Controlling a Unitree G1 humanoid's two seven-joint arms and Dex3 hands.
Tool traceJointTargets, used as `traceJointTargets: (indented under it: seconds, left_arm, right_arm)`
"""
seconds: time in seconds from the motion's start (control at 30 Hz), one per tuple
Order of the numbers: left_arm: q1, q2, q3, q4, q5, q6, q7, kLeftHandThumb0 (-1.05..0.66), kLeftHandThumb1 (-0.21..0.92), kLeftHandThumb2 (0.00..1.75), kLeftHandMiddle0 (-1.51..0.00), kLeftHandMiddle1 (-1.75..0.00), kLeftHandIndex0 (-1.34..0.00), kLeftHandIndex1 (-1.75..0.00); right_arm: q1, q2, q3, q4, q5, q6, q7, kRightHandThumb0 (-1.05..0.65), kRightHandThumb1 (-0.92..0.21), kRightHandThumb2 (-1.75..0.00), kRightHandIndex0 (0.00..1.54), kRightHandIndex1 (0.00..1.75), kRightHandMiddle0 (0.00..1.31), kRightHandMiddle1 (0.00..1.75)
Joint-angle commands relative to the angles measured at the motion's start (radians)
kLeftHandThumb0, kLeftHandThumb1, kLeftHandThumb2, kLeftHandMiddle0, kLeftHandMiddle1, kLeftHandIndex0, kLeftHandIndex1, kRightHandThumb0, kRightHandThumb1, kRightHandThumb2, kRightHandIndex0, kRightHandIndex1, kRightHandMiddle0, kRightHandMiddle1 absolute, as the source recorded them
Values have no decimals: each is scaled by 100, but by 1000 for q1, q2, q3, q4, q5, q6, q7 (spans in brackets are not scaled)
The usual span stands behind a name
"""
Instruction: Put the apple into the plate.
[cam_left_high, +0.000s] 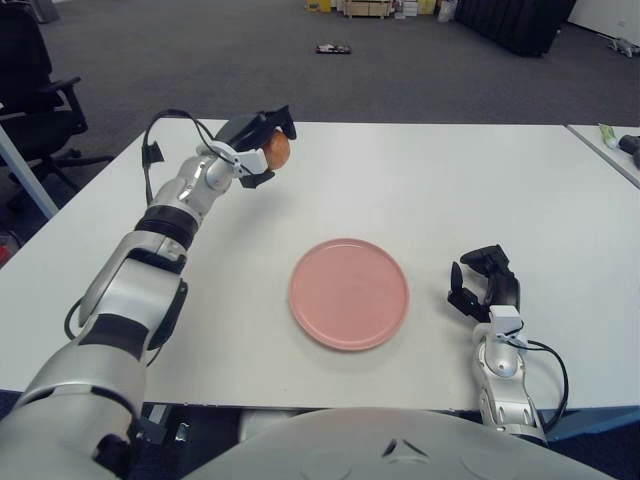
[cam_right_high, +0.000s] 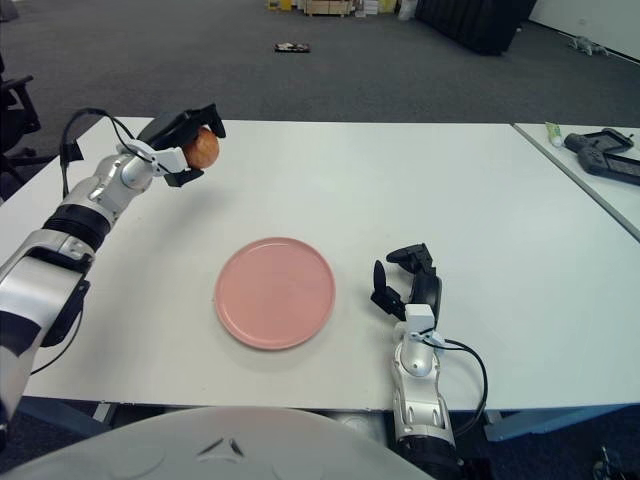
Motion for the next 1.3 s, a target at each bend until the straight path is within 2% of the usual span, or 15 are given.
traceJointTargets:
  seconds: [0.0,0.1,0.3,0.5,0.63,1.0,1.27]
  left_arm:
    - [96,14,29,-179,-62,-19,-71,0,4,160,-85,-163,-60,-175]
    - [133,12,37,-258,-82,-21,-103,0,2,161,-89,-159,-61,-175]
    - [280,1,16,-514,-96,-28,-175,0,-1,163,-92,-156,-64,-175]
    - [352,-2,-18,-615,-123,-77,-264,0,-2,165,-91,-159,-64,-175]
    - [410,-16,-57,-690,-151,-81,-333,0,-2,166,-90,-162,-64,-175]
    - [372,-30,-146,-619,-242,-164,-548,0,0,165,-89,-163,-62,-175]
    - [351,-46,-213,-545,-197,-269,-615,0,2,162,-88,-161,-61,-175]
  right_arm:
    - [-15,2,-2,-10,6,6,0,-41,-56,-102,71,140,42,175]
    - [-16,5,-1,-11,2,10,-6,-41,-56,-102,71,139,42,175]
    - [-21,8,1,-6,4,2,-5,-41,-56,-102,69,137,42,175]
    - [-25,5,3,-1,1,-8,-4,-41,-55,-102,70,137,43,175]
    - [-26,4,3,0,7,-11,0,-41,-56,-102,69,139,42,175]
    - [-24,-4,5,13,6,-31,5,-40,-58,-100,66,141,41,175]
    - [-18,-4,4,14,2,-28,1,-40,-59,-99,67,143,40,175]
